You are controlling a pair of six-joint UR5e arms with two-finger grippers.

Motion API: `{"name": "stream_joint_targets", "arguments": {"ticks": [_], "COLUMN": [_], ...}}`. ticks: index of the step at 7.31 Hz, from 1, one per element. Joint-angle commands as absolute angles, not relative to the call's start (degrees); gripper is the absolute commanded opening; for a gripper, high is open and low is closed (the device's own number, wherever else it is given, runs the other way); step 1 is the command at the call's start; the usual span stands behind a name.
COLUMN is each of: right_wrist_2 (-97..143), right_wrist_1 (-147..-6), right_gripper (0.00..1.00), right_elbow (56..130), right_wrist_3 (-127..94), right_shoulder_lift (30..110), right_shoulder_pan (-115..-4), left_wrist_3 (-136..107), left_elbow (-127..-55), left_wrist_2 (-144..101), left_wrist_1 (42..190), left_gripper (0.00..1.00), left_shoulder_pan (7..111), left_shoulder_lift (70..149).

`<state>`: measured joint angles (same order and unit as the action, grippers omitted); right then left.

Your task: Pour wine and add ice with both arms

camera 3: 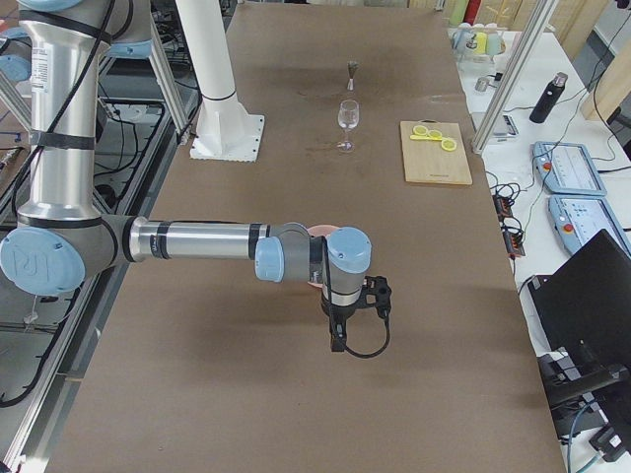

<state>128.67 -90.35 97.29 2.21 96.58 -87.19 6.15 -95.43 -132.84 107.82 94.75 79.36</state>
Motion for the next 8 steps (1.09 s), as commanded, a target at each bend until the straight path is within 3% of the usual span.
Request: {"name": "stream_joint_targets", "arguments": {"ticks": [1,5,8], "right_wrist_2": [128.2,128.7,129.2], "right_wrist_1": [-90.4,-86.5,-79.5], "right_gripper": [1.00,1.00,1.00], "right_elbow": [97.3,101.4,100.3], "right_wrist_3": [2.5,2.0,1.7], "right_shoulder_lift": [96.4,94.9,95.3], "right_shoulder_pan": [-87.2,-86.7,-86.7], "left_wrist_3": [6.1,5.5,5.5], "left_elbow": [-95.4,-95.1,-94.8], "left_wrist_2": [-133.1,-133.2,-133.2], "left_wrist_1": [107.5,107.1,107.4], "left_gripper": [0.98,0.98,0.98], "left_shoulder_pan": [94.7,94.7,94.7], "left_shoulder_lift": [79.4,79.4,79.6]}}
